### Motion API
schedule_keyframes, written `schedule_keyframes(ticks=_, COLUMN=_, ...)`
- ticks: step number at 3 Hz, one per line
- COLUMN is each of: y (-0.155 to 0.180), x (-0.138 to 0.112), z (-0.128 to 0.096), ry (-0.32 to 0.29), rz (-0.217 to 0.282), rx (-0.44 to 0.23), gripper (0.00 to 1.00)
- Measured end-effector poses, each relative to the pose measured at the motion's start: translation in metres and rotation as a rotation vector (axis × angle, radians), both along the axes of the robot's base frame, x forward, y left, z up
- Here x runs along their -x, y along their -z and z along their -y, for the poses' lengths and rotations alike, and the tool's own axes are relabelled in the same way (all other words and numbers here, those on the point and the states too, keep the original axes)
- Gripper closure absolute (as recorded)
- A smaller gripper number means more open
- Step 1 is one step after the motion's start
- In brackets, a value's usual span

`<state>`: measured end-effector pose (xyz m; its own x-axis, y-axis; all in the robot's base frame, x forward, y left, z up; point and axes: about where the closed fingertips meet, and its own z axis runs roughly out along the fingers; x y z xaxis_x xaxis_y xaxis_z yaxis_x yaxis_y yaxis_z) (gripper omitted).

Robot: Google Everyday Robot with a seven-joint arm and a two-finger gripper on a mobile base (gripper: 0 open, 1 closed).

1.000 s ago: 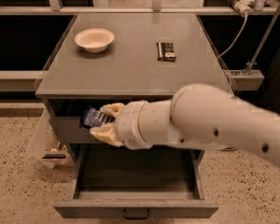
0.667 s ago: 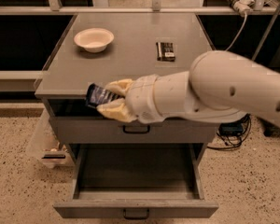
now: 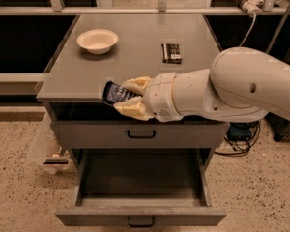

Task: Pick rxbar blueberry from middle drawer and place on counter

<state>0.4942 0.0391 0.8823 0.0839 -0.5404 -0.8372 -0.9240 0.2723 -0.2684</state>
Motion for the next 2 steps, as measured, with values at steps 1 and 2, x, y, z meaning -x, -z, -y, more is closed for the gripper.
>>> schedule_keyframes(ticks=1, y=0.005, x=-0.01, z=0.01, ry=0.039, rz=-0.029, rx=0.012, gripper=1.0)
schedule_keyframes(ticks=2, y=0.008, x=-0.054, z=0.048, ry=0.09, rz=-0.076, rx=0.099, gripper=1.0)
